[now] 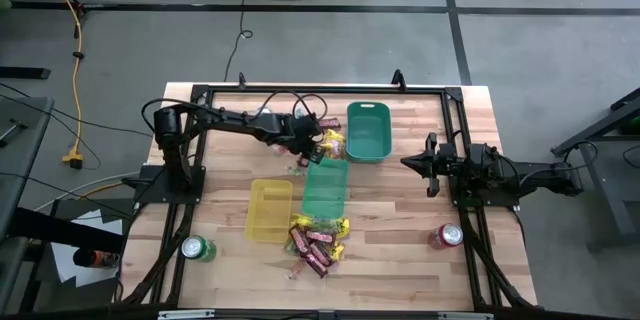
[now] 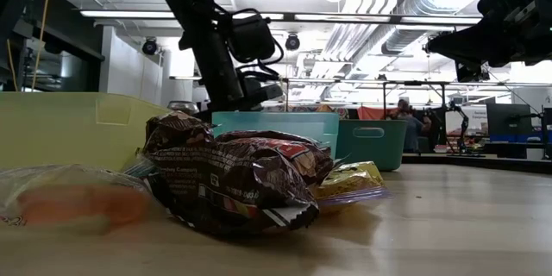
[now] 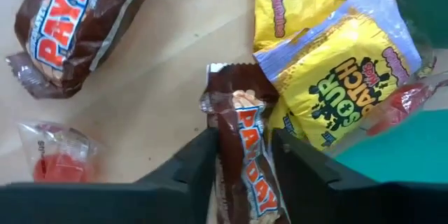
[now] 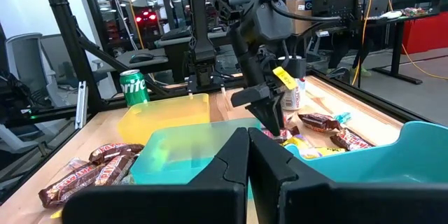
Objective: Sort candy
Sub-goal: Put the brown chocolate bar into the yellow bin
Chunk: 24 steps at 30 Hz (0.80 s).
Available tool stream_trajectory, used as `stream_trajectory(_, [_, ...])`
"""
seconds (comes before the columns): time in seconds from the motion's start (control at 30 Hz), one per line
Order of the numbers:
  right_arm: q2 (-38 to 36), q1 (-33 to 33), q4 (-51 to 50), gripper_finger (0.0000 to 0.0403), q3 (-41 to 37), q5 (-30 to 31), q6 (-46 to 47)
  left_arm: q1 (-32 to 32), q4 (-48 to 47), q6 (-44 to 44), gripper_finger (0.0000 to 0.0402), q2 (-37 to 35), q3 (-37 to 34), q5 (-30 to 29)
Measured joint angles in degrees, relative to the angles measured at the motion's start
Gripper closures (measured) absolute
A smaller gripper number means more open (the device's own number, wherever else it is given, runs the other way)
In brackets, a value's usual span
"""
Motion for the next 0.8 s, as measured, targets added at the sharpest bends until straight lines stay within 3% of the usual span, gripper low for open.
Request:
stream_trajectory(0.17, [0.01, 0.01, 0.0, 0.0402, 0.0, -0.01, 0.0, -0.31, 0.02, 4.92, 0.0388, 0.0, 0.0, -0.6])
stream_trajectory(0.33, [0.0, 0.0, 0.0, 0.0402, 0.02, -0.01, 0.0, 1.52, -0.91, 10.25, 0.0398, -5.16, 0.0, -1.35])
stream_trajectory(0.53, [0.05, -0.01, 0.0, 0.0402, 0.02, -0.01, -0.02, 1.22, -2.22, 16.82, 0.0401, -20.17, 0.0, -4.23])
stream_trajectory(0.67, [0.05, 0.01, 0.0, 0.0402, 0.02, -0.01, 0.0, -4.97, -2.92, 18.18, 0.0401, -29.79, -0.39, -4.22])
stream_trajectory(0.8, [0.05, 0.01, 0.0, 0.0402, 0.02, -0.01, 0.0, -17.27, -1.88, 13.61, 0.0401, -37.13, -6.03, -7.13])
